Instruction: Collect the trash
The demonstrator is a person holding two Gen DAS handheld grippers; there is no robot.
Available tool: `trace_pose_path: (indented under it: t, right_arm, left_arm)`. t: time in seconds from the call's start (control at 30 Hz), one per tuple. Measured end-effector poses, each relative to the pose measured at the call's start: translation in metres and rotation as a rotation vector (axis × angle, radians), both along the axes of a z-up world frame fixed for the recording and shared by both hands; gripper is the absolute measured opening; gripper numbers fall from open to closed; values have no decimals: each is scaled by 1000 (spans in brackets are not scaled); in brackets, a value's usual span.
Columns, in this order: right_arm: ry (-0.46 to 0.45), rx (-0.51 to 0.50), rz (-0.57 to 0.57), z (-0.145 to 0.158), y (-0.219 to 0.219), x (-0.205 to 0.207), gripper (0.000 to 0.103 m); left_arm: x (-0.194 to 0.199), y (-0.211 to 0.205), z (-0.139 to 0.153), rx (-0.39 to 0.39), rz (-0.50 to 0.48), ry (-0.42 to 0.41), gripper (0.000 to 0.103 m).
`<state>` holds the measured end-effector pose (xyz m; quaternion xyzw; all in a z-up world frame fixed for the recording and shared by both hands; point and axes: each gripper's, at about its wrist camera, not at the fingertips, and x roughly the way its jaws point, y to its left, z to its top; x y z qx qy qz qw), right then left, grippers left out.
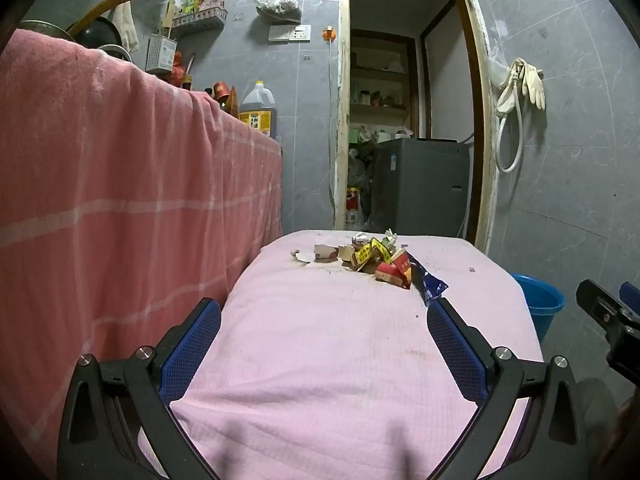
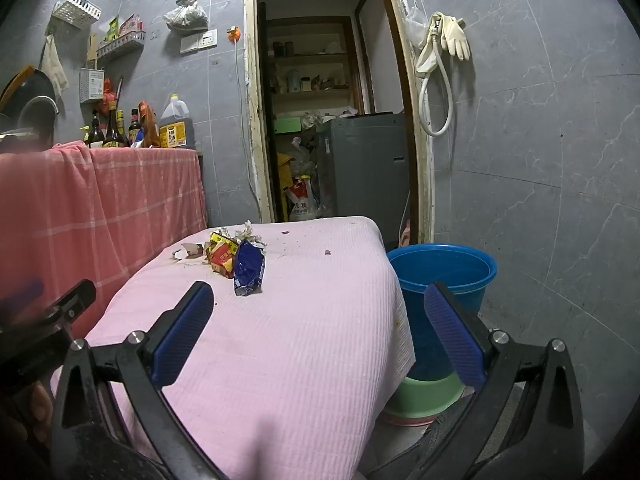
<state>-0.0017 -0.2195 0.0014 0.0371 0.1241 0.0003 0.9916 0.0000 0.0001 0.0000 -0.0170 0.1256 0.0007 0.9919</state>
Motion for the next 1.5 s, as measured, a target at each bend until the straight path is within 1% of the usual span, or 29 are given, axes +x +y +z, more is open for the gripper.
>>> trace_pose_path:
  t: [0.43,0.5,1.5]
  right_arm:
    - [0,0,0,0,1,0,103]
    - [1,0,0,-1,1,0,103]
    - [0,1,0,0,2,-1,103]
  left_arm:
    - [0,0,0,0,2,0,101]
    - [1,3,-5,0,2,1,101]
    - [1,3,-5,1,2,2,101]
